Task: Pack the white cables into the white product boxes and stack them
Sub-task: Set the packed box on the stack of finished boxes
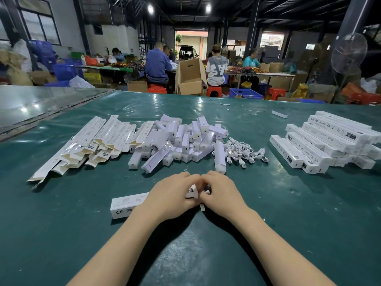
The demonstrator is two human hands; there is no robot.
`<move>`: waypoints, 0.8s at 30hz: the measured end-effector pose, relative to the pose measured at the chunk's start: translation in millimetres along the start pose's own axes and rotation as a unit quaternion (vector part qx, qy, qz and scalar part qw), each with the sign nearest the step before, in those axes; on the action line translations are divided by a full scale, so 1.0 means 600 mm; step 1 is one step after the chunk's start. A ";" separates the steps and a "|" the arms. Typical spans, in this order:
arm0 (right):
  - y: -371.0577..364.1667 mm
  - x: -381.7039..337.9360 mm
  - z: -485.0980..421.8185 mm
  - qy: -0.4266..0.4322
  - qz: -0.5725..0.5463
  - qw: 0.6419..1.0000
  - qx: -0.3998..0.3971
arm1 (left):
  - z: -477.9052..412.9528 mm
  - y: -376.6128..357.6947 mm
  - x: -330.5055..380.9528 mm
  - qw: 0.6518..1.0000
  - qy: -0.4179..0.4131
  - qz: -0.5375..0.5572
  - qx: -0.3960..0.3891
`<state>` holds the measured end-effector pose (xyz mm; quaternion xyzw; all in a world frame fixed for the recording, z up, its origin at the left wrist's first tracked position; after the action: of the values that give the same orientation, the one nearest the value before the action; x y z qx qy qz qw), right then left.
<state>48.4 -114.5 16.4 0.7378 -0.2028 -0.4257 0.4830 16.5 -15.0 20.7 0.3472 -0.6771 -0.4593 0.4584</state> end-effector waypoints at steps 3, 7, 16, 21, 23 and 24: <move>0.008 0.006 0.001 -0.040 -0.061 0.997 0.027 | 0.001 0.011 0.006 0.999 -0.024 -0.001 0.030; 0.004 0.012 0.003 -0.116 -0.363 0.923 0.053 | 0.005 0.027 0.010 0.996 -0.033 0.021 0.077; -0.013 0.018 0.003 -0.140 -0.721 0.678 0.031 | 0.009 0.048 0.004 0.992 0.012 -0.011 0.124; -0.005 0.005 0.005 -0.072 -0.573 0.816 -0.023 | 0.007 0.036 -0.006 0.996 0.033 -0.029 0.081; -0.007 0.002 0.006 -0.064 -0.479 0.875 -0.022 | 0.008 0.026 -0.009 0.997 0.037 -0.040 0.056; -0.008 0.004 0.006 -0.067 -0.476 0.877 -0.014 | 0.008 0.025 -0.010 0.997 0.035 -0.039 0.054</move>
<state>46.2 -115.7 10.7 0.7082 0.1466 -0.6556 0.2172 13.4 -3.4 32.4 0.4135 -0.6707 -0.4270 0.4436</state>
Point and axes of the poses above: each hand's wrist, its own z-axis away from the middle knuckle, its own y-axis out of the back of the hand, x = y × z, the point moved 6 cm from there along -z, towards the middle knuckle, and after that the axes turned 7 degrees about -x, right-handed, at the moved point
